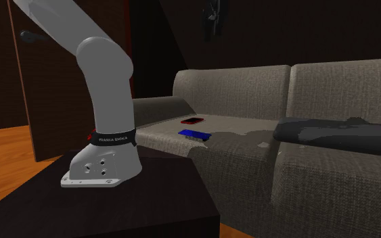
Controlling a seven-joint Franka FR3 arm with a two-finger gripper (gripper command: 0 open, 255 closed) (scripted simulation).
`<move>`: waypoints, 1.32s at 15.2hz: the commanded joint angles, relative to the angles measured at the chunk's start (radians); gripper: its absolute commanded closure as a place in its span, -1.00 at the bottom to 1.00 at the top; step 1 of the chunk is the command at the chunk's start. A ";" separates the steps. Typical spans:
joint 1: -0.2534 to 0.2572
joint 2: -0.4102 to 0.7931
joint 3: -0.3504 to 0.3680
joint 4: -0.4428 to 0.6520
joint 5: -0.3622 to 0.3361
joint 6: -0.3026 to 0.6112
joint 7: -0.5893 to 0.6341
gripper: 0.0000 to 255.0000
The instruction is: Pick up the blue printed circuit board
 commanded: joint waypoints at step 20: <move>-0.079 0.074 0.310 -0.560 0.336 0.600 0.749 -1.00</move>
